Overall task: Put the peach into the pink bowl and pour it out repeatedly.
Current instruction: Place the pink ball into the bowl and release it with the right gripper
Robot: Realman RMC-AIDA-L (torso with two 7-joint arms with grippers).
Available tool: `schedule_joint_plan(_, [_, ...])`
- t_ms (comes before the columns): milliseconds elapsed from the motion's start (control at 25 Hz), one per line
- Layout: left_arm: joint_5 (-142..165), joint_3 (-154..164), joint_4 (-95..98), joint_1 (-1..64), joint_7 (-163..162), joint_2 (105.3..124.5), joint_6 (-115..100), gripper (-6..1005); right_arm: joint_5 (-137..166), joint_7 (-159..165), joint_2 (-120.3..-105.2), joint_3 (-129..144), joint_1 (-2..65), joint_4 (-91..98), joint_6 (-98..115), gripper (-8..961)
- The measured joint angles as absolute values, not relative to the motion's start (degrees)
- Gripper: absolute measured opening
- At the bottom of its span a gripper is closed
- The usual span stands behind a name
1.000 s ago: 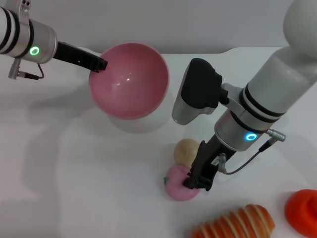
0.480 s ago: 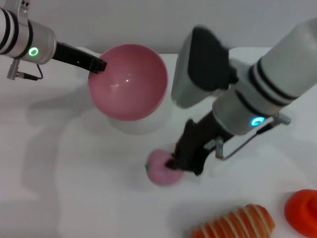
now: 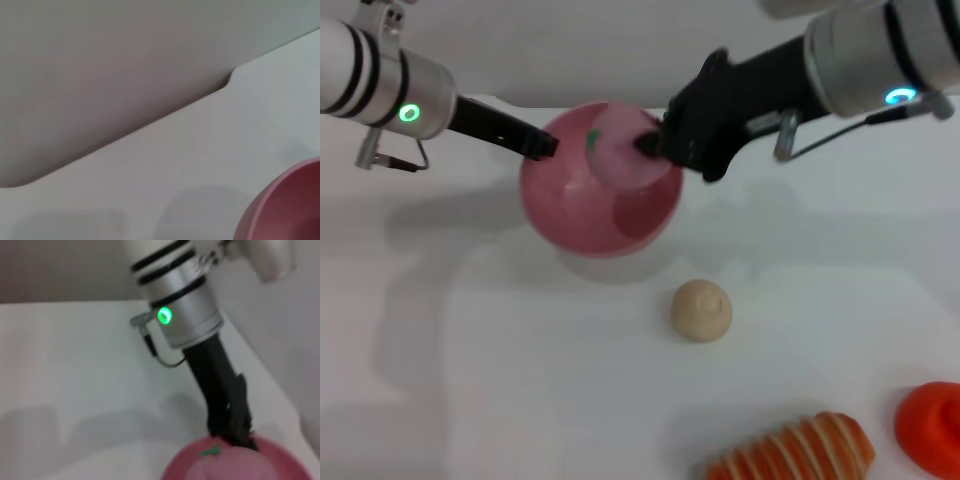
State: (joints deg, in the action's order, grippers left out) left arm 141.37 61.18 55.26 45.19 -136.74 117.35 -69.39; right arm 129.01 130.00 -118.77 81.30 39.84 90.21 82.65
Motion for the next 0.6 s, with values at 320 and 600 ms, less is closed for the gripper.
schedule_joint_plan(320, [140.75,63.84,57.11,45.71,-143.64,117.83,-70.38,43,124.21,124.42,-116.28,80.15,40.00,82.77,79.87,28])
schedule_joint_plan(600, [139.58,64.69,57.31,45.71,-144.65,117.86,-70.16,43,123.92,122.77,-116.28,78.72,38.78,81.72,79.95,142])
